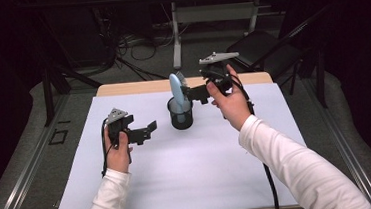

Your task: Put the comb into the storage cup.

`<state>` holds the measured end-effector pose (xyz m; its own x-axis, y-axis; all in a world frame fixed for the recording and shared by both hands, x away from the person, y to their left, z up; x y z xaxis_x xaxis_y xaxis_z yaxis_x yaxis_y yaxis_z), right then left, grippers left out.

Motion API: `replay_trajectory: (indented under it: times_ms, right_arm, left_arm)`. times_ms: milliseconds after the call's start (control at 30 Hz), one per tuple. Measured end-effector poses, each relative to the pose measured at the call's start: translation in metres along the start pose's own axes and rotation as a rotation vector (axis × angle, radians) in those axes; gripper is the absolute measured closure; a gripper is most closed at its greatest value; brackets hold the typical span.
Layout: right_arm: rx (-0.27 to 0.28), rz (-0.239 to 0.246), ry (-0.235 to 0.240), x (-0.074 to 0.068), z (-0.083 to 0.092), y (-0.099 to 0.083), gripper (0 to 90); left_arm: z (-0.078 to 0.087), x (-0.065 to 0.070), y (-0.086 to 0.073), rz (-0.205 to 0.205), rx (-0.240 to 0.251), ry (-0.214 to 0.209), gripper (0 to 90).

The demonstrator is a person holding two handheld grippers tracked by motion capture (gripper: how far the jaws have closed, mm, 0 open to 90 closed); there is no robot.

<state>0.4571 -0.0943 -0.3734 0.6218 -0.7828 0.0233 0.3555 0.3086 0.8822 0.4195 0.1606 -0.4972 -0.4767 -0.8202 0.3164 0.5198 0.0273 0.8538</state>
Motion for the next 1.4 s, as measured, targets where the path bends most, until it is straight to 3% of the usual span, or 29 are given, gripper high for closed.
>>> replay_trajectory:
  times_ms: [167,333,767,1067,1400]
  right_arm:
    - [-0.002,0.007,0.001,0.000,0.000,-0.002,0.0]
    - [-0.003,0.008,-0.002,0.000,0.001,-0.004,0.0]
    - [-0.010,0.003,-0.008,0.004,0.001,-0.011,0.0]
    - [-0.017,0.033,0.000,0.001,0.008,-0.020,0.0]
    - [-0.017,0.026,0.004,0.001,0.013,-0.029,0.0]
  left_arm:
    - [0.005,-0.001,0.002,0.002,-0.009,-0.008,0.9]
    - [0.010,0.002,0.005,0.002,-0.015,-0.044,2.0]
    - [0.018,0.010,0.013,-0.039,-0.045,-0.074,2.0]
    - [0.025,0.014,0.017,-0.042,-0.054,-0.104,2.0]
    - [0.028,0.017,0.019,-0.052,-0.064,-0.114,2.0]
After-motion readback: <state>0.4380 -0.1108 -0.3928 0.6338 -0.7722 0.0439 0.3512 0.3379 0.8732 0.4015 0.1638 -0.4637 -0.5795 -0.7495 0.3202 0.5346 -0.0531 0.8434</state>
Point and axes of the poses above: each handheld gripper's, and its own axes: z roughly backward along the jaws, y roughly out of its top, x roughly to its right, the point moved 4 cm from there along -z, roughly forward along the jaws, and after that the axes turned 5 degrees about z, right-handed, at the moved point
